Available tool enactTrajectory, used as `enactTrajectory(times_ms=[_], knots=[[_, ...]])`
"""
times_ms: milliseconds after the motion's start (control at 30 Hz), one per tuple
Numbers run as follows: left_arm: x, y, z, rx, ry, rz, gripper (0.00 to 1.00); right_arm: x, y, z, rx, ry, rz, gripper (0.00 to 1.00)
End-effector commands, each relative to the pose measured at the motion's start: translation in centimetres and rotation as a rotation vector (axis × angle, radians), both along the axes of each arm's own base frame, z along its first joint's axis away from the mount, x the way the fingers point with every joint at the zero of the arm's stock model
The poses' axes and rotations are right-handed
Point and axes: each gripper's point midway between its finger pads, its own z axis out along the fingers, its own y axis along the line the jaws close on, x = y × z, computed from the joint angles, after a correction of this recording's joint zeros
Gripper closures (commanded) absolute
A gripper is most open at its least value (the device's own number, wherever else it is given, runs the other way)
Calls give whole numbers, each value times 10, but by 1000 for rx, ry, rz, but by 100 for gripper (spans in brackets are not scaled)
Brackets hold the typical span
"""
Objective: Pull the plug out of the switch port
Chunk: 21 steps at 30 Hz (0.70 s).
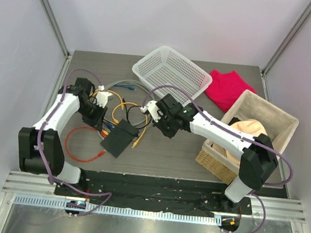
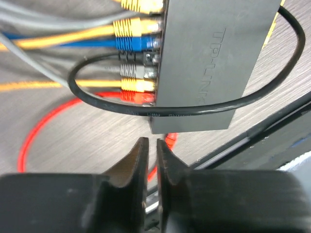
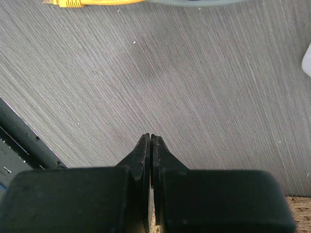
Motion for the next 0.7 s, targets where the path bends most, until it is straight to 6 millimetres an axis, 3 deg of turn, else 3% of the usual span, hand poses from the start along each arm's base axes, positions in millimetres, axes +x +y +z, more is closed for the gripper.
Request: enactTrajectory(times_ms=[0,100,200,333,467,667], knots=[[-7,9,-16,61,83,143,75,8,2,20,53,-73,2,99],[-3,9,-26,69,128,191,75,9,2,18,50,-71,1,99],[-6,10,-38,72,150,126,75,10,2,20,51,-72,-1,99],[-8,22,-55,123,50,-46,91,11,2,20,52,-76,2,99],[-15,23,-72,123,6,-141,96,8,-2,18,44,-69,0,99],[-26,-21,-78,77,8,-280,94,3,-8,12,27,-58,6,99]])
